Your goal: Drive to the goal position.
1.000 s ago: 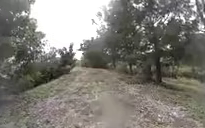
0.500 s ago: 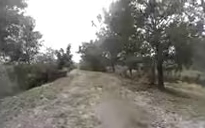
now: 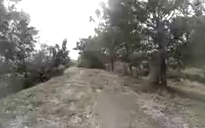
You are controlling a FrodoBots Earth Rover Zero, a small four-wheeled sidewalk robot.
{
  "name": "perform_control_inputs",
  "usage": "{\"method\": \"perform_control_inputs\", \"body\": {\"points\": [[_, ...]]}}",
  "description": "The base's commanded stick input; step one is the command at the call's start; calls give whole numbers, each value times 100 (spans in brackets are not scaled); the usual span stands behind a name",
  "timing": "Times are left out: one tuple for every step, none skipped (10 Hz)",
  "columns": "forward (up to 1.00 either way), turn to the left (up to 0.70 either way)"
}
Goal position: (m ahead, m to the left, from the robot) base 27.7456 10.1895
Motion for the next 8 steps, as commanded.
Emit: {"method": "perform_control_inputs", "body": {"points": [[70, 0], [70, 0], [70, 35], [70, 35], [70, 31], [70, 24], [70, 5], [70, 0]]}}
